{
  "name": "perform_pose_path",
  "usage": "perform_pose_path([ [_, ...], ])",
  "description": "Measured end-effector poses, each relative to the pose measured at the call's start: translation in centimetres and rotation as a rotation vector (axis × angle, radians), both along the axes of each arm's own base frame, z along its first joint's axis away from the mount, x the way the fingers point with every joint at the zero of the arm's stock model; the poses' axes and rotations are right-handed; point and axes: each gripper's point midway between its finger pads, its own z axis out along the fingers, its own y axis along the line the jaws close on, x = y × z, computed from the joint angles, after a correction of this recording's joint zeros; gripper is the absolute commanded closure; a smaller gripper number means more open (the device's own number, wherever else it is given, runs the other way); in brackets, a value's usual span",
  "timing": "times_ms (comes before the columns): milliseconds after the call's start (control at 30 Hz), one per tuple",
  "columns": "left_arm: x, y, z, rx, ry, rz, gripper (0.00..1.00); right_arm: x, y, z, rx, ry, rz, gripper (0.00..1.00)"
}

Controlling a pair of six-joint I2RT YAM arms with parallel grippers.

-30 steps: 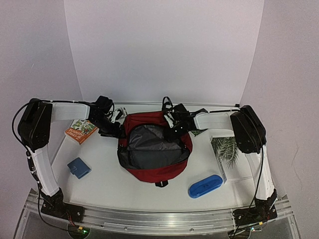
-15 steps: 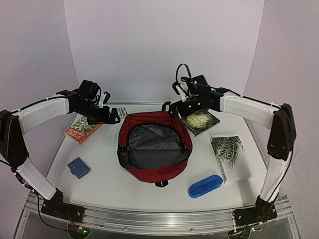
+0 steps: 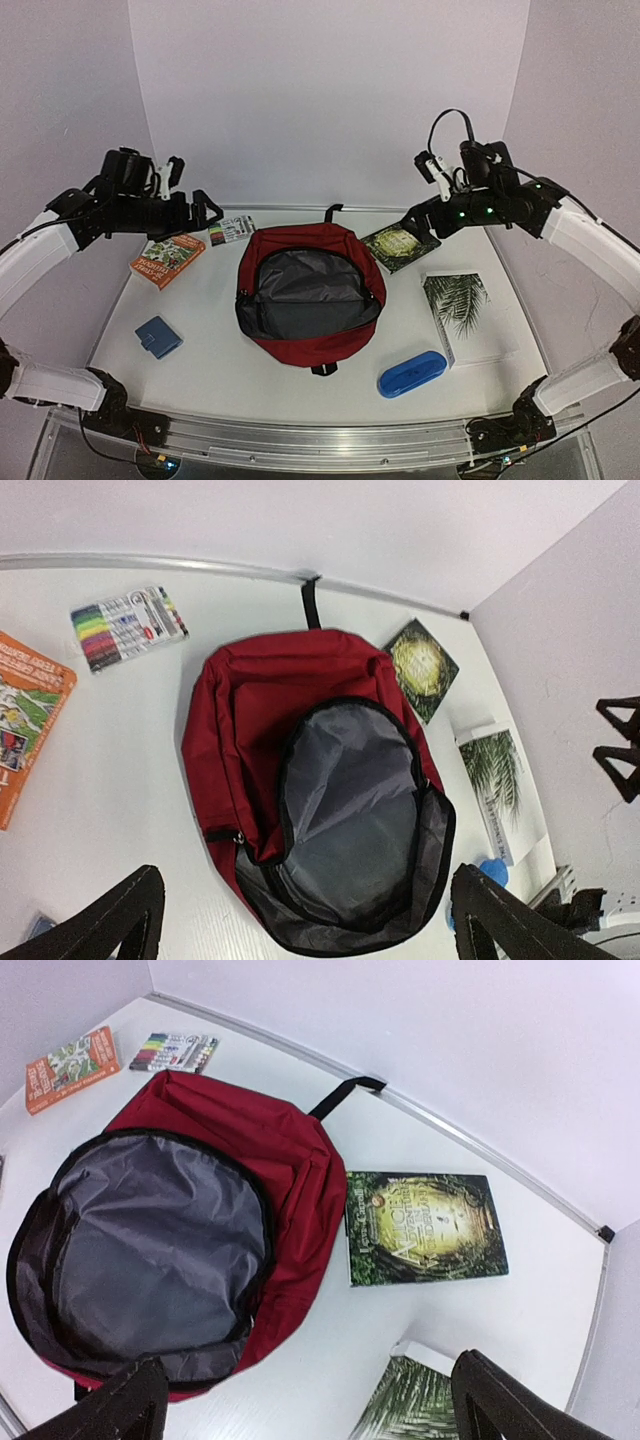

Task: Pack the student bag
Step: Pick up the book from the center of the board.

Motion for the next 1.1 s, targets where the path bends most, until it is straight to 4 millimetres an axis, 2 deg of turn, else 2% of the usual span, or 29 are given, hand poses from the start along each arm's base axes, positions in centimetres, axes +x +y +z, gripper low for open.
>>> perform_pose_path([
  [100,-0.7,-3.1,-2.6,0.033,0.062,-0.067,0.0,-1.8,-1.8,-0.9,-0.046,0.026,0.007,0.02],
  [200,-2.3,-6.8,-5.6,0.083,0.125,-0.156,0.0,-3.0,-4.5,-4.0,-0.136,0.107,-0.002,0.02],
  [333,-4.1,-11.7,-10.0,0.172,0.197,-0.269,0.0,-4.2,-10.2,-9.8,-0.279,0.27,-0.059,0.02],
  [500,-5.4,-14.9,-14.1,0.242,0.253,-0.342,0.0,-6.8,-16.9,-14.9,-0.427,0.441,-0.09,0.02],
  [633,-5.0,-15.8,-13.9,0.22,0.227,-0.349,0.0,-10.2,-20.5,-17.5,-0.524,0.565,-0.028,0.02],
  [733,-4.4,-16.5,-13.3,0.188,0.196,-0.353,0.0,-12.2,-22.5,-18.0,-0.581,0.637,0.029,0.02],
  [833,-4.0,-17.0,-13.5,0.178,0.188,-0.354,0.0,-13.8,-24.4,-18.6,-0.64,0.674,0.069,0.02],
  [933,-3.8,-17.3,-13.9,0.177,0.188,-0.356,0.0,-16.1,-25.5,-20.5,-0.69,0.741,0.119,0.02],
  [1000,-3.8,-17.4,-13.9,0.174,0.188,-0.359,0.0,-17.7,-25.8,-22.5,-0.716,0.799,0.166,0.02],
  [1100,-3.7,-17.8,-13.4,0.163,0.183,-0.366,0.0,-18.3,-26.0,-24.2,-0.728,0.835,0.189,0.02],
])
